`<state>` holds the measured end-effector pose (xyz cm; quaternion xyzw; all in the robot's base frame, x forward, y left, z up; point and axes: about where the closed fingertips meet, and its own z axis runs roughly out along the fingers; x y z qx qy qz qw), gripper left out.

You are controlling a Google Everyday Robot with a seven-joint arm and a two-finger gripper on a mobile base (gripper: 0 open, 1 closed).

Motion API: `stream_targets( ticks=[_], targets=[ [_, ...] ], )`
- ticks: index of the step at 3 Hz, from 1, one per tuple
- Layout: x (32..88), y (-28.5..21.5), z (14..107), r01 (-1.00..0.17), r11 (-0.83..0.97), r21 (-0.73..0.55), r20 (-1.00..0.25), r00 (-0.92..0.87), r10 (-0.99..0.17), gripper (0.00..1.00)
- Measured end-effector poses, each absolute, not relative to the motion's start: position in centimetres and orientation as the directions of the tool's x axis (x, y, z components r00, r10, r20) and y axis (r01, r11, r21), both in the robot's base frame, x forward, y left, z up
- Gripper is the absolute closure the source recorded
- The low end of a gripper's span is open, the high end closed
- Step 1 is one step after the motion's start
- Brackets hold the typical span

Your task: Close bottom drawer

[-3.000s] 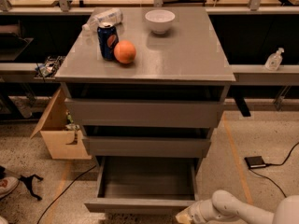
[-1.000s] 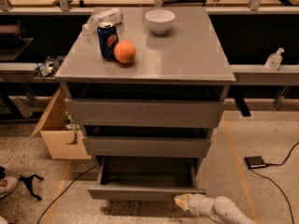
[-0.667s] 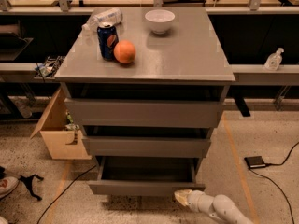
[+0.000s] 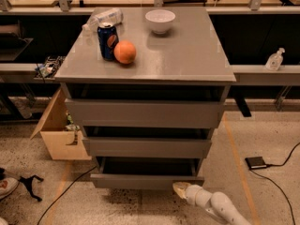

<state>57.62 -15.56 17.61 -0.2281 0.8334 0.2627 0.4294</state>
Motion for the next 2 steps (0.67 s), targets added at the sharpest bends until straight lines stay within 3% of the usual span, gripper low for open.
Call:
stream_targets(
  ticks=[2],
  targets=[
    [60.4,-13.9,19.3,-0.594,0.777,0.209,-0.876,-0.467,-0.121,1.00]
  ],
)
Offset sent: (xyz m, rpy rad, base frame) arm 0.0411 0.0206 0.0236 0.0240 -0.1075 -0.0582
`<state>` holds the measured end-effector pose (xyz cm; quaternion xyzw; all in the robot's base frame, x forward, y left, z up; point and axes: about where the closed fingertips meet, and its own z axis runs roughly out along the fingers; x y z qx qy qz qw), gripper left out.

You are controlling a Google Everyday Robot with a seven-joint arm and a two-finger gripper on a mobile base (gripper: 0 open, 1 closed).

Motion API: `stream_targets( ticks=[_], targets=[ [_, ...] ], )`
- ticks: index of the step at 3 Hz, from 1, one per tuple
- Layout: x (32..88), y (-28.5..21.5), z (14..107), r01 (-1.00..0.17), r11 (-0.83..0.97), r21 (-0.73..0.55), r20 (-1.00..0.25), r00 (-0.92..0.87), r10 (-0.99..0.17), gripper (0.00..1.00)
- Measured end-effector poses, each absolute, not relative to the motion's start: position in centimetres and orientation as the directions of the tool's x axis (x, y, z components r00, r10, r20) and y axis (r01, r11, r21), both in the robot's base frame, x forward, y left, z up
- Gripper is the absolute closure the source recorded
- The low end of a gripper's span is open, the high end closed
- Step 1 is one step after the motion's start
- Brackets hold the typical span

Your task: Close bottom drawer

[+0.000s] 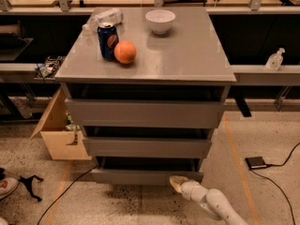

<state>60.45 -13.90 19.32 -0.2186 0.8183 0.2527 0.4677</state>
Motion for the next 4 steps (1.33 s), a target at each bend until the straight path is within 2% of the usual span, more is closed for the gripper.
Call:
stream_targets(
  ticks=[2,4],
  targets=[
    [64.2,-11.8,19.3,-0.598,0.769,0.225,-0.891,-0.445,-0.085,1.00],
    [63.3,-11.6,18.8,-0.605,0.756,0.250,-0.865,-0.490,-0.106,1.00]
  ],
)
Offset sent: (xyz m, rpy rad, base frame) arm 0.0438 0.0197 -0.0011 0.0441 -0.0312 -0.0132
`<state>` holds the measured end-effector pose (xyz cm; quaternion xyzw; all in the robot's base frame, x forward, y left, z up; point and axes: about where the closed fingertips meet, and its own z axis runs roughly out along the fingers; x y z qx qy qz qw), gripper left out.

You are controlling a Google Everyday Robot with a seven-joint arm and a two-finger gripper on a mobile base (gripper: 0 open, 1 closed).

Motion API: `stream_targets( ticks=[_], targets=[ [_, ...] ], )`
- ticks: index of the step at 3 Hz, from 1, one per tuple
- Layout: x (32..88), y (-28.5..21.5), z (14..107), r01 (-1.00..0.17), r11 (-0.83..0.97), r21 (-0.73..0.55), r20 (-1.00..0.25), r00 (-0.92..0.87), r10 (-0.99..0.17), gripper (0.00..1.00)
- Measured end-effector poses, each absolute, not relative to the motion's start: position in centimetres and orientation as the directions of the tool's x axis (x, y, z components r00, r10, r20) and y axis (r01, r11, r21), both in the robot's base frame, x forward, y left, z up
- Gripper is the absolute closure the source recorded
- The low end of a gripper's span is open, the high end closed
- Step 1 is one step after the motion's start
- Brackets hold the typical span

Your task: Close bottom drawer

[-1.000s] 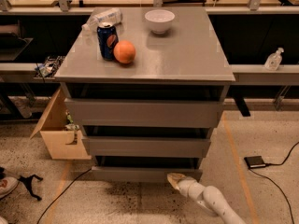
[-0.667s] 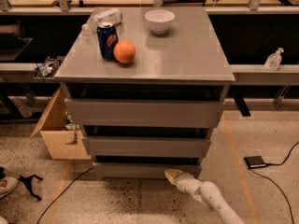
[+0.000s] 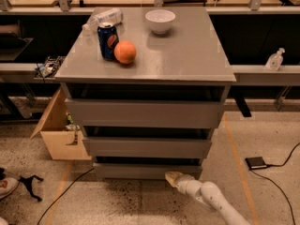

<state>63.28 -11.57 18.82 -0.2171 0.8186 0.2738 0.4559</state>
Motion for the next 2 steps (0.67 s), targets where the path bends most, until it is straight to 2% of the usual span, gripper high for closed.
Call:
stream_targets(
  ticks=[1,2],
  targets=[
    [60.2,-12.7,18.1,-0.594,0.750,0.291,-0.810,-0.570,-0.138,1.00],
    [55.6,-15.8,16.7,-0.528,0.779,0.338,-0.722,-0.676,-0.145,1.00]
  ],
)
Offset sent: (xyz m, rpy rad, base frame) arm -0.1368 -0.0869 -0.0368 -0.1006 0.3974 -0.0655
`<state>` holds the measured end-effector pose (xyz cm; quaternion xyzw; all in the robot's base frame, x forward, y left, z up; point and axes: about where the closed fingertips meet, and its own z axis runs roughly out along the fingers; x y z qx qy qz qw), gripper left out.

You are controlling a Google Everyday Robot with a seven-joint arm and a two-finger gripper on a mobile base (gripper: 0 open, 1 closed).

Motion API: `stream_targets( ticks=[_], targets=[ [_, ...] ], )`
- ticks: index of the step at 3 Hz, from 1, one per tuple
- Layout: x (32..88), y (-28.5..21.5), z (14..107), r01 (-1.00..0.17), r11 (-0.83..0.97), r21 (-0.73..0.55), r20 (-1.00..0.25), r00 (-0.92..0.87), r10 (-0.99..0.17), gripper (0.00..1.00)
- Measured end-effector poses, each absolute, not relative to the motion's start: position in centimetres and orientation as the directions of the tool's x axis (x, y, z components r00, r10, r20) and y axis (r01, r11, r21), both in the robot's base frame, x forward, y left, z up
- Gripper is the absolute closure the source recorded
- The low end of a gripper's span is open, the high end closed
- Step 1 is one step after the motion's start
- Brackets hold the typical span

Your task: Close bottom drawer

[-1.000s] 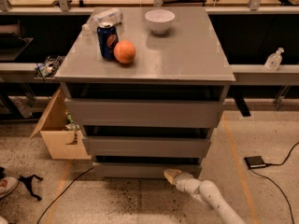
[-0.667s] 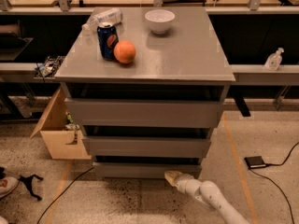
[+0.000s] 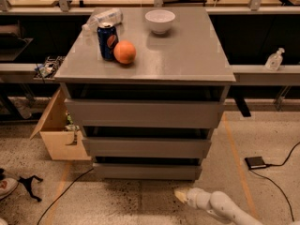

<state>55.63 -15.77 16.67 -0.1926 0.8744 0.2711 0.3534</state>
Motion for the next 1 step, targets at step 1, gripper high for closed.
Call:
stream_targets(
  ticks=[1],
  targets=[
    [52.16,-20.13,15.98,-0.422,0.834,0.355,-0.648,-0.755,-0.106,1.00]
  ],
)
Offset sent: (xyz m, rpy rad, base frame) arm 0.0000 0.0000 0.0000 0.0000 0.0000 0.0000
